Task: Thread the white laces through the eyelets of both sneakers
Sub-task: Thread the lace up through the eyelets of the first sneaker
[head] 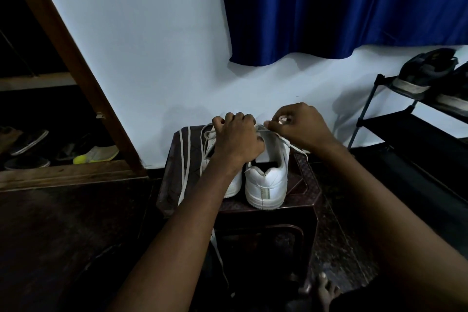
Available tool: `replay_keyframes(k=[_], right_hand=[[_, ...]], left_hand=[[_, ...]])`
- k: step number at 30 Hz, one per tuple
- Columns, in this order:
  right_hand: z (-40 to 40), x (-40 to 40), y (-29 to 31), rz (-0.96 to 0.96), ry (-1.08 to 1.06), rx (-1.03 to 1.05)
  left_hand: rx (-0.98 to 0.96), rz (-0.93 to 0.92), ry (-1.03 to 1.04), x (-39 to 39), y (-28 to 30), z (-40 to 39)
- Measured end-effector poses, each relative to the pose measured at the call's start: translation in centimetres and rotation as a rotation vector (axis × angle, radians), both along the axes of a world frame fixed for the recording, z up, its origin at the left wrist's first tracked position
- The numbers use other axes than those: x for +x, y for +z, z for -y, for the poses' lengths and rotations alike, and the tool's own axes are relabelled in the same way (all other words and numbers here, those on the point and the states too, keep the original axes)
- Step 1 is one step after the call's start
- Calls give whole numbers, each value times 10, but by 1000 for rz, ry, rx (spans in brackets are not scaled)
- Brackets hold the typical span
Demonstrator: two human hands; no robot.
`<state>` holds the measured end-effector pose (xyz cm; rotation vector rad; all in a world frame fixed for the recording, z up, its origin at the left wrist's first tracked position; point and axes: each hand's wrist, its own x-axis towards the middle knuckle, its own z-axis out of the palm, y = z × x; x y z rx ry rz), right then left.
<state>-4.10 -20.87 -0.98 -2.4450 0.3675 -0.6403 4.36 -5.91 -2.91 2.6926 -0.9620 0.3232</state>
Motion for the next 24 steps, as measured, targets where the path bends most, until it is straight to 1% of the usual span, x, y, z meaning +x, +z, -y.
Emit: replay_keyframes(k=[1,3,4,5,6,7,9,10,11,12,14,16,17,18,20,22,23,24], right_hand=[[-2,-1,1,-27,-24,-97],[-1,1,2,-48,-28,-153],[1,3,3,-47,5,-118],[2,3,3,-38,60,-26],[3,4,2,-15,120,151],[2,3,4,17,164,409],[1,2,7,78,137,912],[2,2,8,114,123,1089],[4,1,10,146,126,1209],[5,1,10,184,134,1281],[5,-1,11,261,134,1402],[4,-3,9,333,59,1504],[4,-4,8,337,8,1461],[5,-5,7,317,-38,1327],[7,-6,6,242,-62,964],[6,-8,9,88,-22,631],[4,-10,12,-17,13,527],[0,-11,13,-126,58,471]], left_hand=[[-1,2,0,0,0,0],[-3,3,-3,0,0,0],[-2,1,-7,0,0,-1],[-1,-1,-10,0,0,-1],[0,-1,-13,0,0,-1],[-1,-1,-13,0,0,0],[-2,-3,-9,0,0,0],[-1,-5,-7,0,0,0],[2,-6,-6,0,0,0],[3,-7,-6,1,0,0],[-2,-12,-16,0,0,0],[-27,-21,-39,0,1,0],[-44,-23,-57,0,1,-1],[-60,-23,-78,0,2,-2],[-82,-21,-121,-1,3,-2],[-83,-16,-148,-1,3,-2],[-73,-13,-156,-1,3,-2],[-57,-13,-163,-1,3,-2]])
